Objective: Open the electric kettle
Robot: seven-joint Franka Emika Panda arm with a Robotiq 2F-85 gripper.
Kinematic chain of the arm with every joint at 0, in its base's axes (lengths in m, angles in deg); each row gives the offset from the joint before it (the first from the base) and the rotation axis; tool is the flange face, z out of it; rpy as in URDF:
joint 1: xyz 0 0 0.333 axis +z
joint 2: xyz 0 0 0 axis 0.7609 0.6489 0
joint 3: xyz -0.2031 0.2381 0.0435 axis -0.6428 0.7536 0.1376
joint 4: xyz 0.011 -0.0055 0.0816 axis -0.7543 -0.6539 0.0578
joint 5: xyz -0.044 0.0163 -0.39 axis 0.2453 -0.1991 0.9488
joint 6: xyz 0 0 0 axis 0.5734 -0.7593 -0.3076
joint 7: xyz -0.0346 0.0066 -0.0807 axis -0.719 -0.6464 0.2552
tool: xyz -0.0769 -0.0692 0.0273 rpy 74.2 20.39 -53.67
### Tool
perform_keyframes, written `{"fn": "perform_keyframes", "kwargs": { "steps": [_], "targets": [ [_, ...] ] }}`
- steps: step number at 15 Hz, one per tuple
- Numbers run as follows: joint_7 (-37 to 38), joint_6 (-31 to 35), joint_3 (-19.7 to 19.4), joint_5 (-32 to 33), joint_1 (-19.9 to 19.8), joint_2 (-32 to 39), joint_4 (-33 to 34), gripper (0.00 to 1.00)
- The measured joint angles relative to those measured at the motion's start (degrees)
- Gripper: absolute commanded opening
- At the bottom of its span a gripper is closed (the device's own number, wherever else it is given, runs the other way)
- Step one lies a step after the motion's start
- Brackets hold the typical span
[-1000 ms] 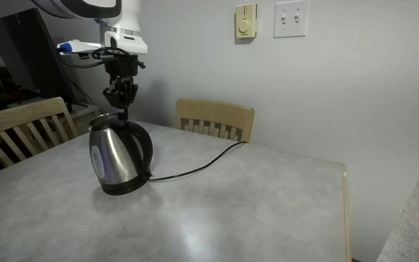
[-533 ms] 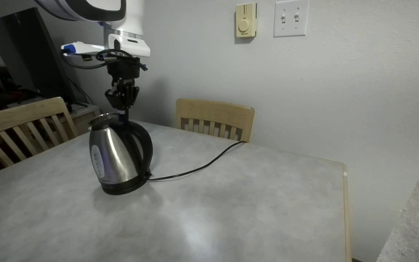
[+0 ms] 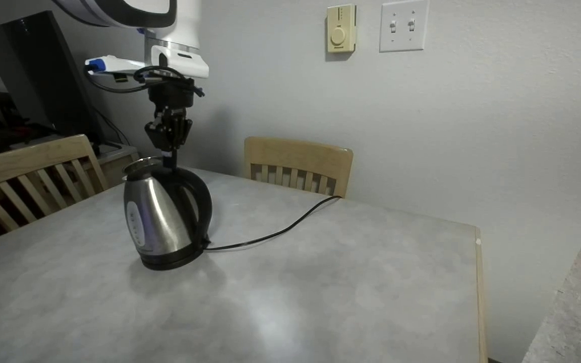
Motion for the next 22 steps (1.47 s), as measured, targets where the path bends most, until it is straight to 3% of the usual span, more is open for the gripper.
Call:
{"fn": "perform_keyframes", "kwargs": {
  "steps": [9, 22],
  "targets": [
    [-0.9, -4.0, 0.1, -3.8, -0.2, 1.9, 2.2, 0.00],
    [-1.7, -3.8, -1.5, -0.1, -0.9, 1.9, 5.0, 0.00]
  ]
}}
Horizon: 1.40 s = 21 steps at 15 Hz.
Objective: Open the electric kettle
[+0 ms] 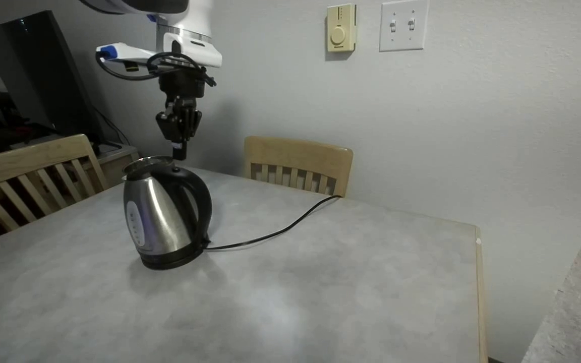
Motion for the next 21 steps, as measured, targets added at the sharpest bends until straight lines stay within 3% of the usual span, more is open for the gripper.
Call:
{"fn": "perform_keyframes", "kwargs": {
  "steps": [21],
  "targets": [
    [-0.4, -0.2, 0.6, -0.3, 0.2, 2.5, 1.7, 0.00]
  ]
}}
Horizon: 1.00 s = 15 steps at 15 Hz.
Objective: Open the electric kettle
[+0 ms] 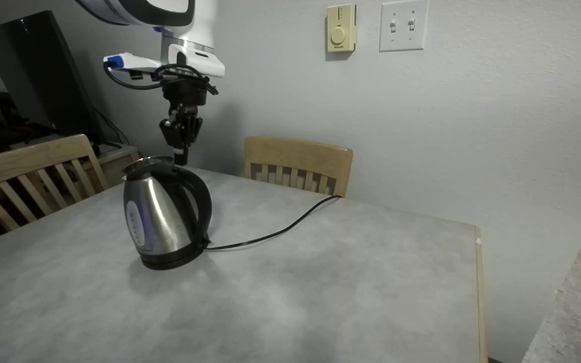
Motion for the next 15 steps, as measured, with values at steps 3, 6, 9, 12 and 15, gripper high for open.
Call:
{"fn": "perform_keyframes", "kwargs": {
  "steps": [3, 6, 9, 12, 15],
  "targets": [
    [0.0, 0.0, 0.0, 0.0, 0.1, 0.0, 0.0, 0.00],
    [0.0, -0.2, 0.0, 0.0, 0.2, 0.0, 0.1, 0.00],
    [0.1, -0.5, 0.0, -0.1, 0.2, 0.0, 0.1, 0.00],
    [0.1, -1.2, 0.0, -0.2, 0.2, 0.0, 0.1, 0.00],
    [0.3, -2.4, 0.0, -0.7, 0.2, 0.2, 0.1, 0.00]
  ]
}}
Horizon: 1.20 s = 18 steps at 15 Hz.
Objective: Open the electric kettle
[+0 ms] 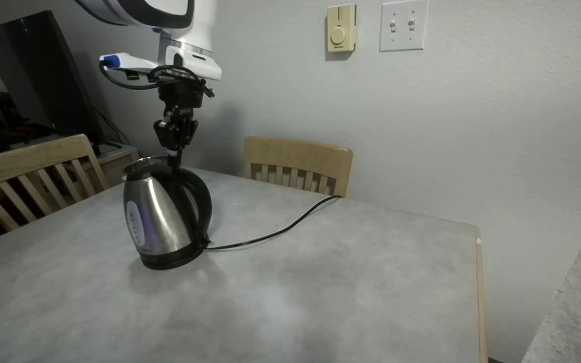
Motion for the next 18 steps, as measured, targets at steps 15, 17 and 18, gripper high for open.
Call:
{"fn": "perform_keyframes", "kwargs": {
  "steps": [15, 17, 18],
  "targets": [
    [1.2, -6.9, -0.1, -0.1, -0.2, 3.9, 4.7, 0.00],
    [1.3, -8.0, -0.1, -0.2, -0.3, 4.5, 5.6, 0.00],
    [1.3, -8.3, -0.2, -0.2, -0.4, 4.8, 5.9, 0.00]
  ]
}}
